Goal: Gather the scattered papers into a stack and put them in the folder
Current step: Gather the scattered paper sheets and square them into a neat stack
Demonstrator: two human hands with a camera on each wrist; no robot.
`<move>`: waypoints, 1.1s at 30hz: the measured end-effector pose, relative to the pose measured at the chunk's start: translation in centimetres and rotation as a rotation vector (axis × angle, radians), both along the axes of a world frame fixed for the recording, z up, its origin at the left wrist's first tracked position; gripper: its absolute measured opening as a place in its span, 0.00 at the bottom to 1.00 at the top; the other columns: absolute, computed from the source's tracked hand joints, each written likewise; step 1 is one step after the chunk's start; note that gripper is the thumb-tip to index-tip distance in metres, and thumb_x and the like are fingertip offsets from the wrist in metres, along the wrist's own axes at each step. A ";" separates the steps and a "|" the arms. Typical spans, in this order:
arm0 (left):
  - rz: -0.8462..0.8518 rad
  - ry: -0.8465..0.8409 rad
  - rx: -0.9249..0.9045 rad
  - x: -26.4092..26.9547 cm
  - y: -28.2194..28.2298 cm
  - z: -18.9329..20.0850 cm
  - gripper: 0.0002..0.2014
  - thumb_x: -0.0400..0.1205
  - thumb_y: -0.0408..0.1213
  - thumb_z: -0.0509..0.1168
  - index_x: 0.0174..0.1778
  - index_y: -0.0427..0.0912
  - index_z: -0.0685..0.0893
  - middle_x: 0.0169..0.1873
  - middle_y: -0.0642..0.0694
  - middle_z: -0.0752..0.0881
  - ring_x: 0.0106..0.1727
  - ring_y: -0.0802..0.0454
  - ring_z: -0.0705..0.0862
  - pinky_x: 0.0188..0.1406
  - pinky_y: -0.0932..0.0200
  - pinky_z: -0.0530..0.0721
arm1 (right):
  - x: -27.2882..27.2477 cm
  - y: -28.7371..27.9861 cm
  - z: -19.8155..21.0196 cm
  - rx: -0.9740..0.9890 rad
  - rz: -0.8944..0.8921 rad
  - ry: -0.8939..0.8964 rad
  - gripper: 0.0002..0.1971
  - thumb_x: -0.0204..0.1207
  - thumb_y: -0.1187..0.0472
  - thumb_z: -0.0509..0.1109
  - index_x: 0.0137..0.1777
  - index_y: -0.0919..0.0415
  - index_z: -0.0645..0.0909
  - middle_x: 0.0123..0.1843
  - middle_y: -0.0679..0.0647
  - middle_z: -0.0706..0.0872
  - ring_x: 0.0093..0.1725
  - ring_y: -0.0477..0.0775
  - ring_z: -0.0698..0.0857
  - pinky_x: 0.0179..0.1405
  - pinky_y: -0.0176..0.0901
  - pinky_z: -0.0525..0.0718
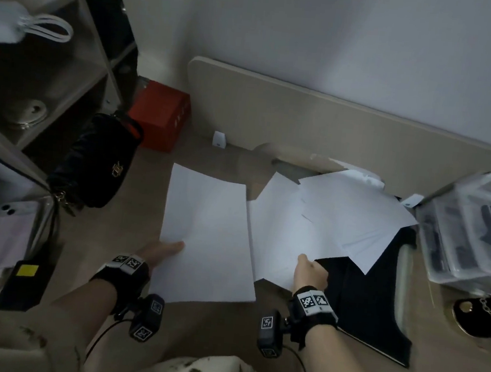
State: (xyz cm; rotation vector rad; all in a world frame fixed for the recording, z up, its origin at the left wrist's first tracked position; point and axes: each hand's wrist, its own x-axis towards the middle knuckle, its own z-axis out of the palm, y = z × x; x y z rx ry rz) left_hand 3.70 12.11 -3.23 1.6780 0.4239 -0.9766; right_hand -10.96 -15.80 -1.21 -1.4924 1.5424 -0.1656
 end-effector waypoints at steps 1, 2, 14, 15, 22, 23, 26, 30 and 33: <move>-0.003 -0.001 0.008 -0.2 0.3 -0.1 0.17 0.78 0.35 0.71 0.61 0.30 0.83 0.57 0.30 0.85 0.57 0.31 0.85 0.64 0.31 0.78 | -0.7 0.4 -0.1 0.019 0.029 0.028 0.17 0.73 0.58 0.63 0.26 0.64 0.66 0.26 0.57 0.72 0.29 0.60 0.71 0.34 0.47 0.70; -0.009 0.001 0.021 -0.4 0.5 -0.2 0.18 0.78 0.35 0.71 0.62 0.29 0.82 0.57 0.29 0.85 0.57 0.30 0.85 0.64 0.31 0.78 | -1.4 0.9 -0.2 0.034 0.077 0.061 0.17 0.72 0.57 0.64 0.26 0.63 0.67 0.28 0.56 0.74 0.32 0.61 0.75 0.39 0.48 0.75; -0.127 -0.032 0.078 -2.1 1.0 0.5 0.21 0.79 0.36 0.71 0.64 0.26 0.81 0.61 0.30 0.83 0.62 0.32 0.82 0.68 0.36 0.77 | -3.2 2.8 1.0 -0.222 0.495 0.419 0.18 0.73 0.42 0.60 0.41 0.55 0.82 0.48 0.48 0.72 0.64 0.57 0.66 0.63 0.54 0.63; -0.132 -0.036 0.080 -2.2 1.0 0.6 0.21 0.78 0.36 0.72 0.63 0.26 0.82 0.60 0.31 0.84 0.61 0.32 0.83 0.67 0.36 0.78 | -3.0 2.6 0.9 -0.226 0.482 0.405 0.19 0.74 0.41 0.61 0.42 0.56 0.81 0.46 0.48 0.72 0.63 0.58 0.68 0.63 0.54 0.65; -0.165 -0.113 0.112 -1.7 1.1 -0.4 0.28 0.74 0.40 0.75 0.67 0.29 0.80 0.64 0.34 0.82 0.64 0.35 0.82 0.70 0.39 0.76 | -2.2 3.9 1.8 -0.349 0.508 -0.011 0.29 0.77 0.54 0.70 0.19 0.59 0.60 0.18 0.53 0.65 0.23 0.57 0.65 0.29 0.46 0.64; -0.169 -0.130 0.132 -1.7 1.0 -0.1 0.27 0.76 0.39 0.74 0.67 0.28 0.79 0.65 0.34 0.81 0.65 0.35 0.81 0.70 0.40 0.76 | -2.1 4.4 1.9 -0.392 0.577 -0.052 0.30 0.77 0.54 0.71 0.18 0.58 0.59 0.16 0.49 0.64 0.21 0.54 0.65 0.28 0.45 0.64; -0.211 -0.179 0.187 -1.1 0.6 -0.1 0.24 0.79 0.35 0.70 0.68 0.27 0.77 0.66 0.33 0.80 0.66 0.35 0.80 0.70 0.42 0.75 | -1.9 5.2 1.8 -0.461 0.727 -0.150 0.32 0.76 0.50 0.72 0.15 0.57 0.60 0.13 0.51 0.65 0.18 0.48 0.63 0.24 0.43 0.61; -0.240 -0.209 0.205 -0.6 -0.1 0.2 0.22 0.80 0.34 0.69 0.68 0.26 0.77 0.66 0.30 0.80 0.66 0.34 0.79 0.70 0.41 0.75 | -0.8 4.5 2.9 -0.662 0.668 -0.418 0.24 0.75 0.50 0.70 0.21 0.65 0.78 0.18 0.56 0.76 0.21 0.54 0.74 0.24 0.41 0.71; -0.261 -0.213 0.199 -0.3 -0.8 0.1 0.22 0.82 0.34 0.67 0.68 0.26 0.76 0.67 0.32 0.79 0.67 0.34 0.78 0.71 0.43 0.74 | 0.1 3.6 5.1 -0.794 0.551 -0.560 0.18 0.75 0.51 0.67 0.36 0.64 0.89 0.30 0.57 0.87 0.32 0.59 0.85 0.34 0.50 0.85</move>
